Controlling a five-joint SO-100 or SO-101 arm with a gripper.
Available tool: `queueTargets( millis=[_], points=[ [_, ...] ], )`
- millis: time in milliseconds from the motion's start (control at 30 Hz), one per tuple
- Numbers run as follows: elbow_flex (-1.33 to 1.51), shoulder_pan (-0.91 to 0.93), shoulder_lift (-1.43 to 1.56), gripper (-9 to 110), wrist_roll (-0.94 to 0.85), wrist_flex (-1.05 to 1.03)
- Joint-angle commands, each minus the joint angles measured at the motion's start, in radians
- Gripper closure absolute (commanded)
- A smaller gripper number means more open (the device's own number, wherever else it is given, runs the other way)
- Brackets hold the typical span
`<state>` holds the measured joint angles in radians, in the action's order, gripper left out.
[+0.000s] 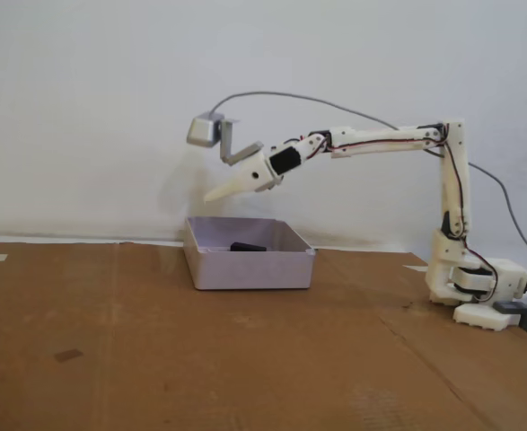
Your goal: Grasp a block and put it in the box.
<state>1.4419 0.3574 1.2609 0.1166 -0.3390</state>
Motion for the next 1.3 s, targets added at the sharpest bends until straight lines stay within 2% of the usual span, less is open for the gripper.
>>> queueTargets(
  millis=[0, 200, 633, 1267],
  points=[
    [-0.187, -0.031, 0.061, 54, -0.009, 0.038],
    [-0.25, -0.072, 0.057, 55, -0.009, 0.038],
    [-0.252, -0.129, 0.06, 93, -0.009, 0.038],
    [-0.242, -0.163, 0.058, 95, -0.008, 0.038]
  ],
)
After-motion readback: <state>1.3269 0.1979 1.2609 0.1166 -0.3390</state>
